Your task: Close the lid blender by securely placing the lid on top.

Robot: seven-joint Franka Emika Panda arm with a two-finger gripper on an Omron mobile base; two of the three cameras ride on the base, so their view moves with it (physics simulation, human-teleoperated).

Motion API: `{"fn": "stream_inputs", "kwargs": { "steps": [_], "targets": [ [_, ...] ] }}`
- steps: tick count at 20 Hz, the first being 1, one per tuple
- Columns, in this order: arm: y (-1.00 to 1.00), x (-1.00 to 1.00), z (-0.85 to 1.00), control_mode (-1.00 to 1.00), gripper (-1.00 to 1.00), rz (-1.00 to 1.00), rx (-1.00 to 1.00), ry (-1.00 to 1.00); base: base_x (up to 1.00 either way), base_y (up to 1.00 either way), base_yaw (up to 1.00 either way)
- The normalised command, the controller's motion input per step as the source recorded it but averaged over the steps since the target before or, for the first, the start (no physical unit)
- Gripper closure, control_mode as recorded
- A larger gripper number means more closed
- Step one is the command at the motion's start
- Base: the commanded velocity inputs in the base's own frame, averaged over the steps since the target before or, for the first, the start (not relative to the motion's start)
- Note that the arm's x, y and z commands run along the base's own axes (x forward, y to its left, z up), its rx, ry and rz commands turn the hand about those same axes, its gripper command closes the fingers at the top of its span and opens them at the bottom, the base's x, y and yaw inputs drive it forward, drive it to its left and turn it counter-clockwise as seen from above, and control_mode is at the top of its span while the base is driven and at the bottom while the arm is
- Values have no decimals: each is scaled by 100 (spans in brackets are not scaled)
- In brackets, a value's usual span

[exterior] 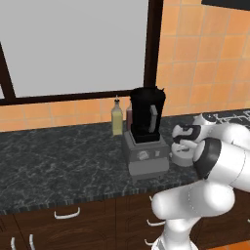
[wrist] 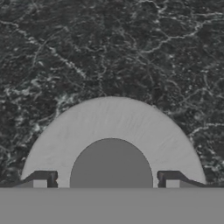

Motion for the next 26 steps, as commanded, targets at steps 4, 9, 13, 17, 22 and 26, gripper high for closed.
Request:
{"fn": "stream_inputs", "kwargs": {
  "steps": [4,9,13,17,22,26],
  "targets": [
    [0,1,-30,-100,100,0,0,0,0,0,0],
    [0,-1,-37,-100,100,0,0,0,0,0,0],
    [1,-2,-25,-100,100,0,0,0,0,0,0],
    [0,0,0,-100,100,0,0,0,0,0,0],
    [0,-4,16,-100,100,0,0,0,0,0,0],
    [0,-23,84,-100,100,0,10,-2,0,0,0]
  ]
}}
